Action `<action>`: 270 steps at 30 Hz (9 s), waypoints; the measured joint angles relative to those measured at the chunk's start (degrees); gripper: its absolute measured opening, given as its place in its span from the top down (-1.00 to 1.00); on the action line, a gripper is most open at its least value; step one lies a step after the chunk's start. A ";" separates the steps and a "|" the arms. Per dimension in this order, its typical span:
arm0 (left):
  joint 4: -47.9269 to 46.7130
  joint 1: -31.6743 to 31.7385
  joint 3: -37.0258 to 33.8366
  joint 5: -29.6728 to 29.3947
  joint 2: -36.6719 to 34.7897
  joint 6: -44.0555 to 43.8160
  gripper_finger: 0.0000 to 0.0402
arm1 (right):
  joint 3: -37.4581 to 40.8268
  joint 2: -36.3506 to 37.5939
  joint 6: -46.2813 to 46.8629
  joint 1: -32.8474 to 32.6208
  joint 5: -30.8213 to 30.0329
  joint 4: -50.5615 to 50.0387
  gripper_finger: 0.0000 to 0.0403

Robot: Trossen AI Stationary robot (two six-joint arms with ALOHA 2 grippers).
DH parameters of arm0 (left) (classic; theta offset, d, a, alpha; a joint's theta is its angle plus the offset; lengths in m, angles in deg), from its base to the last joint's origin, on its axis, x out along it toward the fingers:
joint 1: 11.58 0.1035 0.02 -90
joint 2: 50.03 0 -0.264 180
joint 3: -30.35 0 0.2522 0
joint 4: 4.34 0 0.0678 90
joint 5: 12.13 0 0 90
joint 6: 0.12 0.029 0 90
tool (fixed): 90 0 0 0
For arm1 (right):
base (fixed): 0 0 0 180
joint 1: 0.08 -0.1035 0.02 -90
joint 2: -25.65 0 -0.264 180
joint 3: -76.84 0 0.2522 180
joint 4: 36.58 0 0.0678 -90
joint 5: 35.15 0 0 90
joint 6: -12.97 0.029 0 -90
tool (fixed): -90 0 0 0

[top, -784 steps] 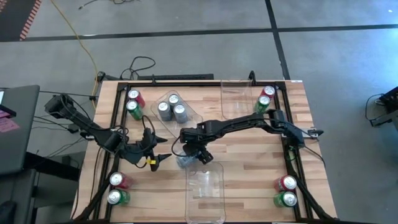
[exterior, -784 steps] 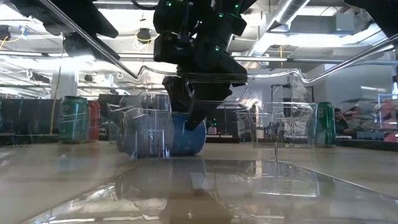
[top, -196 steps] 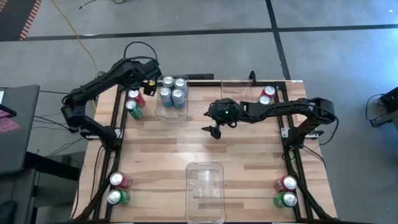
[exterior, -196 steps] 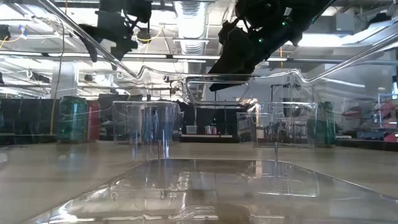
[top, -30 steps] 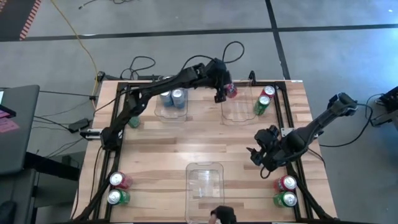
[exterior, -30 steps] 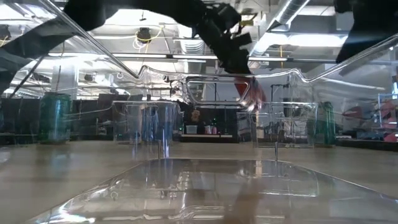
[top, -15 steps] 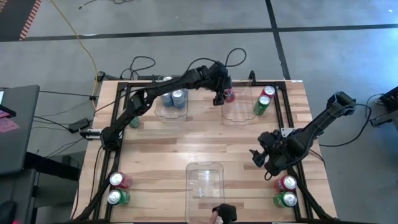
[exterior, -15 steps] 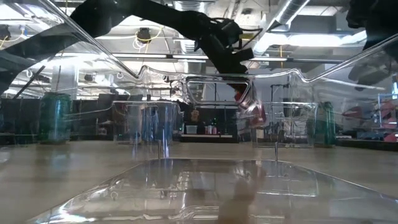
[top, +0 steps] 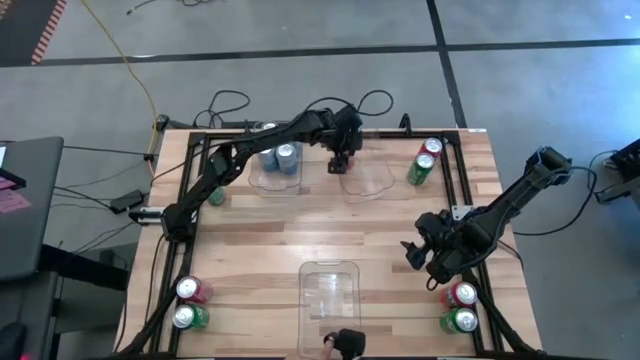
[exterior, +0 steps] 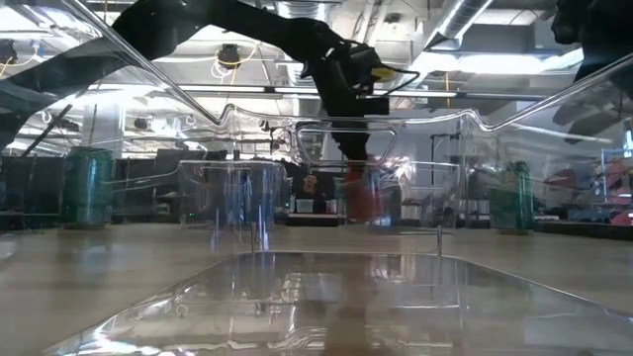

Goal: Sort soda cans
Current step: Put the top right red soda can into the top right transparent bin, then adjust the top right transparent bin on the table, then put the top left red soda can into the top right transparent bin

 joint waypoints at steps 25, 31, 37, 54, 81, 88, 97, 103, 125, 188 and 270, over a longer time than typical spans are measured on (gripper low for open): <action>-1.85 2.01 0.02 -3.08 -0.15 -4.48 -0.61 | -0.04 0.00 -0.64 0.00 0.02 0.67 -0.86; -1.44 4.00 0.01 -3.23 -0.13 -10.87 -0.68 | -0.04 0.00 -0.63 0.00 0.02 0.70 -0.86; 0.31 5.73 -0.85 -3.14 -0.15 -12.18 -0.79 | -0.06 -0.01 -0.61 0.13 0.02 1.01 -0.86; -1.41 3.95 -0.18 -8.57 -0.32 -8.73 -0.80 | -0.06 -0.01 -1.07 0.94 -1.22 2.61 -0.86; -4.36 -7.89 -22.19 -12.03 -35.41 -20.66 -0.78 | -5.96 0.01 -52.44 51.65 4.37 27.96 -0.35; 7.03 -10.17 -48.89 -11.98 -51.96 -25.38 -0.43 | -5.98 -1.31 -55.17 62.81 12.44 29.05 0.25; 31.68 -16.24 -80.81 -11.97 -69.04 -33.98 0.24 | -5.98 -7.95 -59.33 70.67 16.50 34.57 0.95; 40.97 -19.07 -91.92 -12.02 -74.80 -37.82 0.62 | -5.98 -15.67 -59.61 76.75 25.24 39.96 0.94; 41.36 -24.98 -96.41 -12.02 -77.48 -40.28 0.86 | -5.96 -27.23 -49.22 73.03 30.45 46.07 0.97; 43.27 -27.02 -87.87 -17.14 -77.88 -23.31 0.86 | -17.70 -7.76 -66.76 73.36 39.56 31.11 0.97; 39.19 -26.88 -87.95 -17.05 -77.83 -24.78 0.86 | -16.69 -19.01 -46.64 96.18 26.98 4.96 -0.91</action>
